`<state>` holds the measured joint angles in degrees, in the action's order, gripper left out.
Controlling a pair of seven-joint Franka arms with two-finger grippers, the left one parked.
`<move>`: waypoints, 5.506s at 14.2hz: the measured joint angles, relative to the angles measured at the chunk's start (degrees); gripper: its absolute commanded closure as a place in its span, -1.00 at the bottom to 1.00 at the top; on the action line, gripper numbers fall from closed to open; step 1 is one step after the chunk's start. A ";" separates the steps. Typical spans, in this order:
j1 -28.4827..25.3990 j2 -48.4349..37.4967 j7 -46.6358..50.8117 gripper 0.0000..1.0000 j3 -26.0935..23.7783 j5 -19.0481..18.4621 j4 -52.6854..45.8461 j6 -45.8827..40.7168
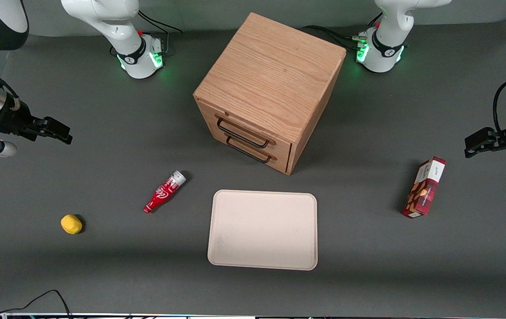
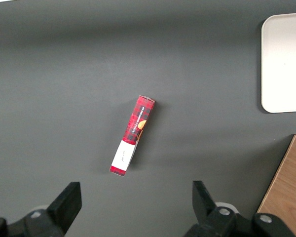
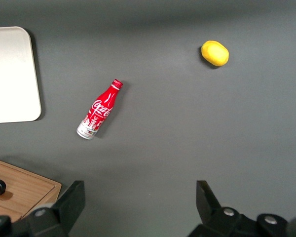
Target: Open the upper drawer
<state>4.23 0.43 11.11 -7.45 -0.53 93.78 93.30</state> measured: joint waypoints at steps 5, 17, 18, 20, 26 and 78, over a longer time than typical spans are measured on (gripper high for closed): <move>-0.05 1.11 0.01 -1.00 0.08 0.01 -0.35 0.08; -19.20 17.43 -3.64 -1.00 -17.84 -1.89 -13.70 2.36; -19.21 18.95 -6.26 -1.00 -20.12 -2.79 -14.09 3.60; -19.20 21.11 -9.42 -1.00 -22.06 -3.44 -14.59 4.65; -17.90 24.98 -19.80 -1.00 -22.06 -3.50 -15.04 7.85; -11.18 34.95 -48.54 -1.00 -6.94 3.80 -18.13 29.84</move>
<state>-6.95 35.38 -37.44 -14.39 3.27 75.65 123.14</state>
